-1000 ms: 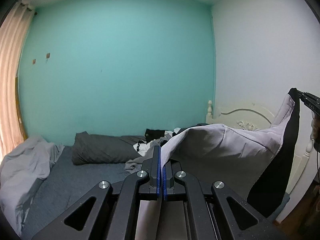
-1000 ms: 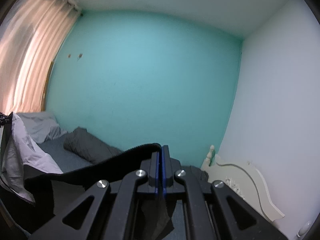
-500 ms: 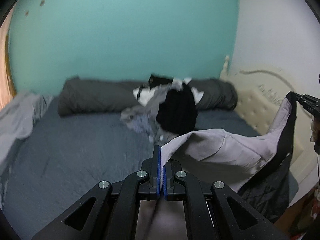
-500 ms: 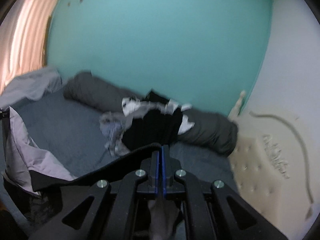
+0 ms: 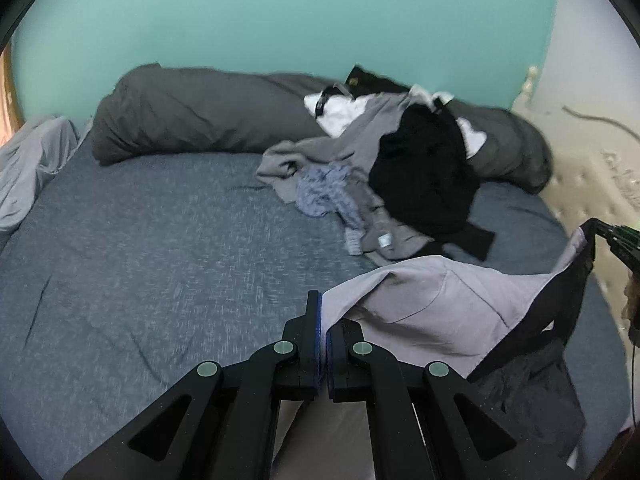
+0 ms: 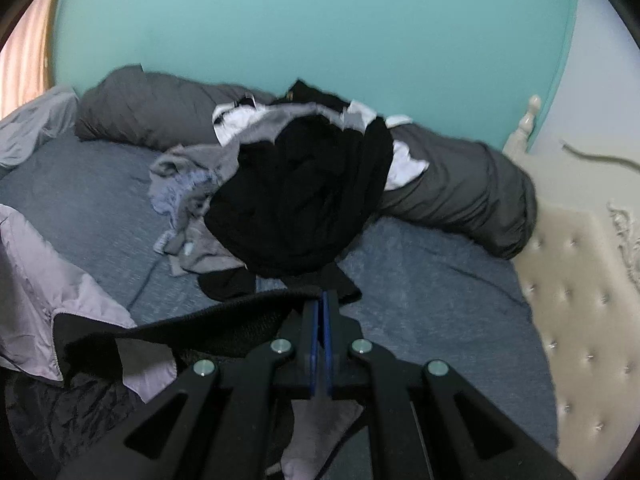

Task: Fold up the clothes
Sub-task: 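Lower the jacket onto the bed with both grippers, laying it flat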

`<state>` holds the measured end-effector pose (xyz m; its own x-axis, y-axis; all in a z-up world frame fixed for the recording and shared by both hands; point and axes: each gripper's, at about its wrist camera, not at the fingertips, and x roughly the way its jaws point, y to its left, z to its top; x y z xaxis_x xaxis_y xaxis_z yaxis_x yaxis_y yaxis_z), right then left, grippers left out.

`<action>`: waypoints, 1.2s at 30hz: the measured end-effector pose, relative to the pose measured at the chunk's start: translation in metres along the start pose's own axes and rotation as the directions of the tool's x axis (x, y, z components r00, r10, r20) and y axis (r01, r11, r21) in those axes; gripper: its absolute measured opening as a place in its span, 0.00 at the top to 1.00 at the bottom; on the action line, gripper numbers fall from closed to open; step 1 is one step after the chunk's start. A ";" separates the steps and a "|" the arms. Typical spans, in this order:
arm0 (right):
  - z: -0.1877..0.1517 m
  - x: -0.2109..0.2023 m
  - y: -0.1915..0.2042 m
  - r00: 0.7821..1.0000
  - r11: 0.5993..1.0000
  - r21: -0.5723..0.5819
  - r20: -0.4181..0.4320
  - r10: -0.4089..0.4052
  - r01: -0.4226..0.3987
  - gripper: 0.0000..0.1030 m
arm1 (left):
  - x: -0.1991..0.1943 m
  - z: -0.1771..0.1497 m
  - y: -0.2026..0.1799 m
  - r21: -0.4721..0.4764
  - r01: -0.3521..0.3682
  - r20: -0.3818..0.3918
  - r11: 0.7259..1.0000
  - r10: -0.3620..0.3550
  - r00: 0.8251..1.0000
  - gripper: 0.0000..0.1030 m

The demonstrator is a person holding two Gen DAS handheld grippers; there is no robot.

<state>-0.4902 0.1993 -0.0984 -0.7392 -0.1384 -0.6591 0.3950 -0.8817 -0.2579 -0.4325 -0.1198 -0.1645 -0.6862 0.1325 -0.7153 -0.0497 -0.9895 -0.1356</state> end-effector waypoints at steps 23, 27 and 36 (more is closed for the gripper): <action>-0.106 0.102 -0.008 0.984 0.989 0.142 -0.167 0.065 -0.041 0.51 | 0.077 -0.055 0.024 -0.077 0.051 -0.143 0.996 -0.062 0.988 0.44; -0.129 0.060 -0.021 0.980 0.981 0.160 -0.148 0.134 -0.110 0.50 | 0.032 -0.067 0.024 -0.027 0.096 -0.145 0.995 -0.099 0.984 0.41; -0.239 -0.031 -0.027 0.935 0.936 0.276 -0.214 0.283 -0.220 0.49 | -0.042 -0.151 0.050 -0.029 0.095 -0.199 0.995 -0.099 0.975 0.35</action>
<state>-0.3477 0.3346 -0.2398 -0.4627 -0.2822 -0.8404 0.3813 -0.9192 0.0987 -0.2966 -0.1657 -0.2446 -0.5193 0.2387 -0.8206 -0.0940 -0.9703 -0.2228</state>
